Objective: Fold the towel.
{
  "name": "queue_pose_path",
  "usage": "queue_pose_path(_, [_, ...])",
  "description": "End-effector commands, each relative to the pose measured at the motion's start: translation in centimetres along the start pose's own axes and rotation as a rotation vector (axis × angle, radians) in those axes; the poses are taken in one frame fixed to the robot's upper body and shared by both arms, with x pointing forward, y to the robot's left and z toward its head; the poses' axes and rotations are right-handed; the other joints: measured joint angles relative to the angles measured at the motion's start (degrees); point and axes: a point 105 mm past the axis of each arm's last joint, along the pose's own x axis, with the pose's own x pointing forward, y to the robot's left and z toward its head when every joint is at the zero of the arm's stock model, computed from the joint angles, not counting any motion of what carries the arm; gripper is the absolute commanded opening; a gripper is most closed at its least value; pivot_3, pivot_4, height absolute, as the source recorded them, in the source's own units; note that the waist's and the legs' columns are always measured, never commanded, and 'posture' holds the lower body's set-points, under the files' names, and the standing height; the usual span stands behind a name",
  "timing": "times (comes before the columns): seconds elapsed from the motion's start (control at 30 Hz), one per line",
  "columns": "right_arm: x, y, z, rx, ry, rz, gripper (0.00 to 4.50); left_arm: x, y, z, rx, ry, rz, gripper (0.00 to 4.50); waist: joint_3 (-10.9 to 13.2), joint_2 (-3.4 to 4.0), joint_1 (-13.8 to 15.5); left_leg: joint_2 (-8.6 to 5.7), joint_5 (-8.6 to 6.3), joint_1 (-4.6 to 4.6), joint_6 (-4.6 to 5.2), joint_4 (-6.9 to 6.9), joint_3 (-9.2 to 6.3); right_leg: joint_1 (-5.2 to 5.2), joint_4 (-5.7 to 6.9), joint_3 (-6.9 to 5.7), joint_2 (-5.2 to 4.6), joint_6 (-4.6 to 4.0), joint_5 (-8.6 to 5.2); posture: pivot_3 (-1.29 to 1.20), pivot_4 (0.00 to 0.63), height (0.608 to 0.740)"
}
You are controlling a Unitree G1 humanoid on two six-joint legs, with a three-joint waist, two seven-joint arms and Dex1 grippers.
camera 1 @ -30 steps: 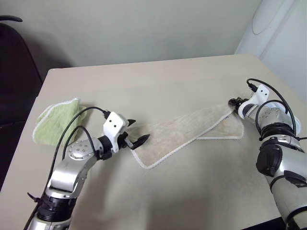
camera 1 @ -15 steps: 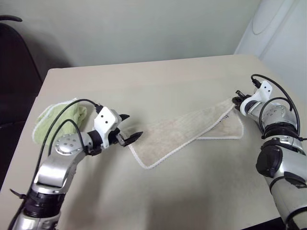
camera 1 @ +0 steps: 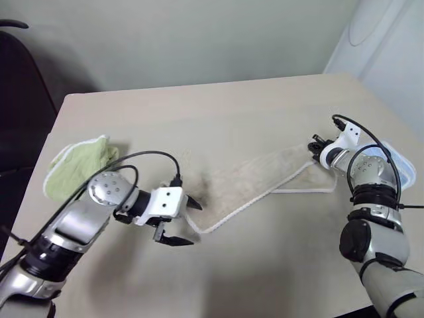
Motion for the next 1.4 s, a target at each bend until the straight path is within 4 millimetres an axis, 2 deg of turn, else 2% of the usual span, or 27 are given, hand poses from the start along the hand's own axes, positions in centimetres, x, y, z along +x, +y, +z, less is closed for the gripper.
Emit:
queue_pose_path(0.03, [-1.3, 0.6, 0.9, 0.023, -0.046, 0.019, 0.05, 1.9, 1.0, -0.8, 0.043, 0.029, -0.005, 4.5, 0.0, 0.05, 0.1, 0.0, 0.0, 0.0, 0.0, 0.0, -0.02, 0.02, 0.01, -0.01, -0.01, 0.01, 0.0, 0.0, 0.15, 0.735])
queue_pose_path(0.1, [-1.7, 0.6, 0.7, 0.027, -0.047, 0.02, 0.05, 2.7, 1.7, -1.1, 0.034, 0.03, 0.014, 4.5, 0.0, 0.05, -0.1, 0.0, 0.0, 0.0, 0.0, 0.04, -0.02, 0.02, 0.02, -0.02, -0.02, 0.04, 0.02, 0.0, 0.15, 0.735])
queue_pose_path(0.17, [-2.1, 0.6, 0.5, 0.033, -0.05, 0.018, 0.05, 3.3, 1.9, -1.5, 0.036, 0.045, 0.003, 4.5, -0.2, 0.36, 0.0, -0.04, 0.0, 0.01, 0.01, 0.07, -0.03, 0.1, -0.03, -0.03, -0.09, 0.09, 0.05, 0.0, 0.15, 0.735])
queue_pose_path(0.33, [-2.4, 0.6, 0.3, 0.038, -0.051, 0.015, 0.05, 3.5, 1.8, -1.9, 0.047, 0.052, -0.008, 4.5, -0.4, 0.65, 0.3, -0.25, 0.14, 0.1, 0.29, 0.13, -0.03, 0.29, -0.06, 0.06, -0.4, 0.35, 0.17, 0.0, 0.15, 0.735])
queue_pose_path(0.43, [-2.8, 0.5, 0.3, 0.045, -0.055, 0.007, 0.0, 3.5, 1.4, -1.6, 0.018, 0.009, -0.025, 3.93, -0.5, 0.78, 0.3, -0.35, 0.27, 0.12, 0.49, 0.15, -0.03, 0.33, -0.09, 0.12, -0.49, 0.35, 0.2, 0.0, 0.15, 0.735])
queue_pose_path(0.5, [-2.9, 0.3, 0.4, 0.049, -0.059, 0.002, 0.0, 3.3, 1.2, -1.3, 0.008, -0.015, -0.024, 3.3, -0.6, 0.92, 0.3, -0.4, 0.3, 0.12, 0.54, 0.15, -0.03, 0.33, -0.08, 0.13, -0.55, 0.33, 0.19, 0.0, 0.15, 0.735])
queue_pose_path(0.8, [-2.7, 0.4, 1.4, 0.077, -0.093, 0.004, 0.0, 2.5, 0.7, -1.3, -0.063, -0.066, 0.015, 0.05, -0.6, 0.94, 0.1, -0.42, 0.29, 0.04, 0.53, -0.02, -0.01, 0.18, -0.1, 0.13, -0.59, 0.43, 0.19, 0.0, 0.15, 0.735])
queue_pose_path(1.03, [-2.6, 0.8, 2.0, 0.08, -0.113, 0.02, 0.0, 1.6, 1.2, -0.5, -0.12, -0.146, 0.098, 0.02, -0.6, 0.94, -0.2, -0.4, 0.29, 0.02, 0.53, -0.1, -0.01, 0.14, -0.1, 0.11, -0.59, 0.46, 0.18, 0.0, 0.15, 0.735])
queue_pose_path(1.13, [-2.9, 0.9, 2.9, 0.085, -0.141, 0.033, 0.0, -1.0, 3.2, 1.9, -0.221, -0.335, 0.223, 0.02, -0.6, 0.93, -0.1, -0.4, 0.29, 0.0, 0.53, -0.09, -0.01, 0.14, -0.09, 0.11, -0.59, 0.45, 0.18, 0.0, 0.15, 0.735])
queue_pose_path(1.23, [-3.3, 1.1, 4.1, 0.092, -0.172, 0.05, 0.0, -4.6, 5.9, 4.0, -0.297, -0.515, 0.389, 0.02, -0.6, 0.94, -0.1, -0.4, 0.29, -0.02, 0.53, -0.06, -0.01, 0.14, -0.08, 0.1, -0.6, 0.46, 0.18, 0.0, 0.15, 0.735])
queue_pose_path(1.33, [-3.8, 2.4, 6.0, 0.061, -0.21, 0.086, 0.0, -10.5, 10.3, 5.5, -0.375, -0.722, 0.666, 0.02, -0.5, 0.95, 0.0, -0.4, 0.32, -0.01, 0.52, -0.01, 0.0, 0.14, -0.04, 0.1, -0.59, 0.47, 0.21, 0.0, 0.15, 0.735])
queue_pose_path(1.4, [-4.0, 3.1, 7.2, 0.046, -0.233, 0.108, 0.0, -12.9, 12.0, 5.9, -0.381, -0.786, 0.786, 0.02, -0.5, 0.96, -0.1, -0.41, 0.35, -0.01, 0.53, 0.02, 0.04, 0.15, -0.03, 0.13, -0.6, 0.55, 0.26, 0.0, 0.15, 0.735])
